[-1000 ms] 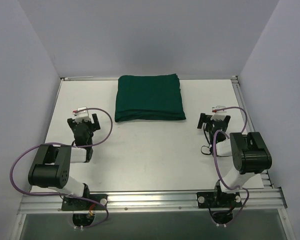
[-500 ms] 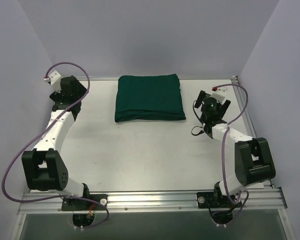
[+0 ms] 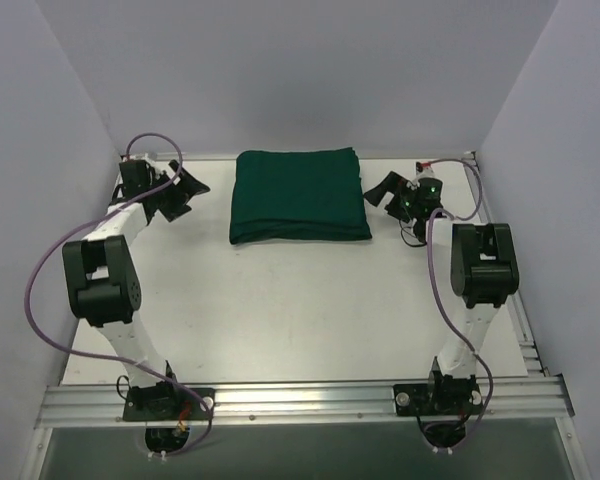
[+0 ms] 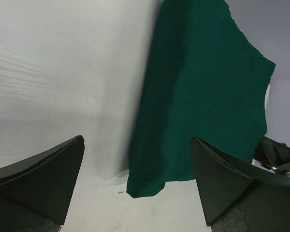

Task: Open and lay out the surgical kit
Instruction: Move the surgical kit at the center of the board.

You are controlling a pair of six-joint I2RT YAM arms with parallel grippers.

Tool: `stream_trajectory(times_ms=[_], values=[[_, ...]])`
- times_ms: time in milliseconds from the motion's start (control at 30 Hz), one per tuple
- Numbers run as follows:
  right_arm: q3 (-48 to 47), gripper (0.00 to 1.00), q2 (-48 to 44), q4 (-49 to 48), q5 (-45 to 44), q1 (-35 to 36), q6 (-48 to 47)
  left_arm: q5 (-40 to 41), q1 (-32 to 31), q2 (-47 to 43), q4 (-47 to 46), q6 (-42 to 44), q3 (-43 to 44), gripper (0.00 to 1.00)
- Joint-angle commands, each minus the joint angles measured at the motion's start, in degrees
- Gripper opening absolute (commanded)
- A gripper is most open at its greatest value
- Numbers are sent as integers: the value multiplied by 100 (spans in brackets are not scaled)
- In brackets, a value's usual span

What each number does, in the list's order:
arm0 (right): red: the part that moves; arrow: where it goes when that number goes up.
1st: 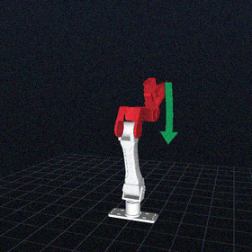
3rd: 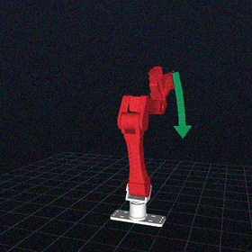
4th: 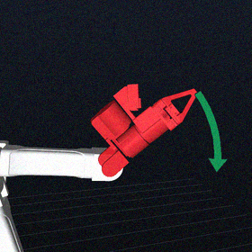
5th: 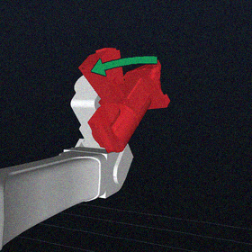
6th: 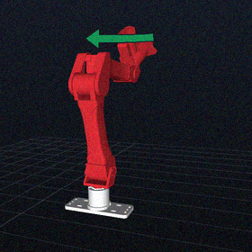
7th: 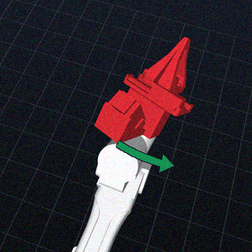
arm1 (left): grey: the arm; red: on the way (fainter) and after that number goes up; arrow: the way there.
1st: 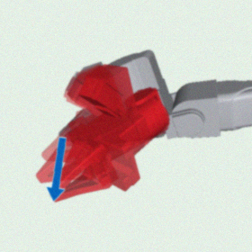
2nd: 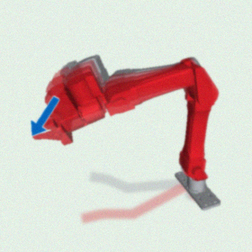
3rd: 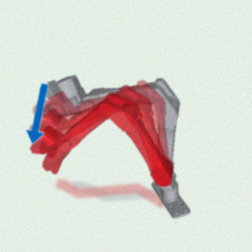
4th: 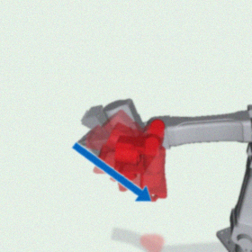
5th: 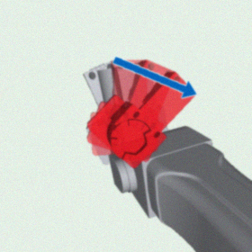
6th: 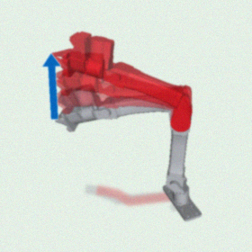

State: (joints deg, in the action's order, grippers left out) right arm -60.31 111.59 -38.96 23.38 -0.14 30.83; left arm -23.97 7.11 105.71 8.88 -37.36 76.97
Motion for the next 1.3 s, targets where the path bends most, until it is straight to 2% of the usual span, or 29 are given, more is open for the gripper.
stream_trajectory(times_ms=[0, 100, 367, 467, 567, 833, 967, 1167, 1267], values=[[-523, 100, 248, -876, 1247, 49, 511, -1189, 18, 501, -790, -393, 222, 100], [-796, 100, 530, -885, 1354, 67, 538, -1478, -26, 792, -1492, -736, 196, 98], [-1052, 98, 978, -1149, 1582, 181, 740, -1629, -456, 1276, -1767, -746, 512, 95], [-904, 98, 874, -1272, 1495, 172, 784, -1690, -544, 1469, -1706, -702, 687, 94], [-579, 99, 567, -1439, 1047, 67, 740, -1690, -623, 1610, -1627, -685, 767, 94], [-789, 99, 381, -1036, 1187, 49, 547, -1576, -650, 1865, -1205, -553, 1091, 95], [-491, 100, 5, -763, 398, 41, 222, -1550, -878, 1936, -1082, -526, 1162, 95], [-473, 100, -172, -893, 589, 49, 55, -1567, -905, 1997, -968, -482, 1277, 95], [-884, 100, 20, -561, 825, 67, 20, -1585, -914, 2041, -968, -509, 1312, 95]])
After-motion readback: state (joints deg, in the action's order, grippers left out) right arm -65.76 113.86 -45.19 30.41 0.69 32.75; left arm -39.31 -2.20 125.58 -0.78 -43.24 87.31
